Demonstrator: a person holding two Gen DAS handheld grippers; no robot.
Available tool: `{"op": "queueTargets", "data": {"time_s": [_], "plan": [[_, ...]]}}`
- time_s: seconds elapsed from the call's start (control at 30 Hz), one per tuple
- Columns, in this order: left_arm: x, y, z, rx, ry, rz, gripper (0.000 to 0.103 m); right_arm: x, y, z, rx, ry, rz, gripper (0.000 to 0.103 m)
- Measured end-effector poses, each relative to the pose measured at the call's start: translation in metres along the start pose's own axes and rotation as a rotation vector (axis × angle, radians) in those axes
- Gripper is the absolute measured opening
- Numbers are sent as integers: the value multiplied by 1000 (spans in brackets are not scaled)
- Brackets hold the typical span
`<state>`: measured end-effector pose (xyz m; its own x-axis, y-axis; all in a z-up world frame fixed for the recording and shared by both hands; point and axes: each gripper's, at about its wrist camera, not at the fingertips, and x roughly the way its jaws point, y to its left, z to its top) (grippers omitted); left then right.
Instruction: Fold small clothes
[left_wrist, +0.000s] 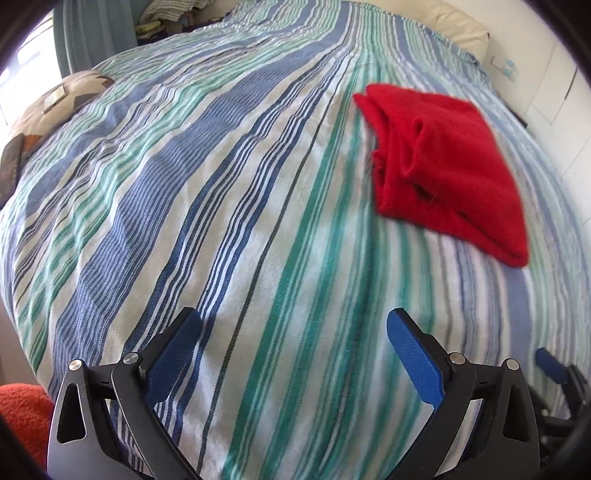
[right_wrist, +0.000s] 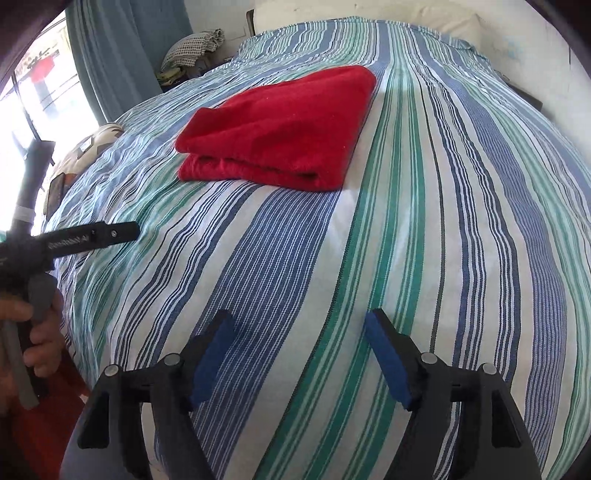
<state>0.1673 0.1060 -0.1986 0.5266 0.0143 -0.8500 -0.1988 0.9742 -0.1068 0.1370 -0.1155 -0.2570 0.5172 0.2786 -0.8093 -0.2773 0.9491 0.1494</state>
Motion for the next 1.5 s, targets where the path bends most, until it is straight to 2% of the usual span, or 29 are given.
{"op": "queueTargets", "data": {"time_s": [0.07, 0.17, 0.23, 0.37, 0.43, 0.53, 0.63, 0.8, 0.93, 1.2, 1.5], "plan": [[-21, -6, 6, 9, -76, -63, 102, 1, -2, -1, 5, -8, 16, 77], [-30, -18, 12, 48, -127, -88, 102, 6, -4, -6, 11, -21, 29, 79], [-22, -21, 8, 66, -121, -90, 102, 2, -2, -8, 6, -37, 24, 79], [-4, -20, -4, 93, -61, -37, 101, -18, -7, -11, 27, -92, -7, 79], [-5, -18, -3, 79, -58, -67, 101, -25, -17, -12, 60, -106, -19, 79], [-4, -18, -5, 85, -58, -59, 101, -23, -37, -16, 108, -90, -79, 79], [2, -19, -7, 85, -54, -49, 101, -23, -51, -22, 155, -111, -141, 79], [25, -34, -18, 169, -33, 36, 102, -17, -47, -26, 119, -119, -189, 88], [29, -43, -29, 214, -77, 89, 103, -7, -41, -28, 104, -87, -215, 102], [31, -41, -31, 212, -77, 81, 103, 3, -33, -33, 63, -66, -285, 103], [32, -44, -35, 228, -91, 103, 102, 5, -30, -35, 45, -55, -305, 103]]}}
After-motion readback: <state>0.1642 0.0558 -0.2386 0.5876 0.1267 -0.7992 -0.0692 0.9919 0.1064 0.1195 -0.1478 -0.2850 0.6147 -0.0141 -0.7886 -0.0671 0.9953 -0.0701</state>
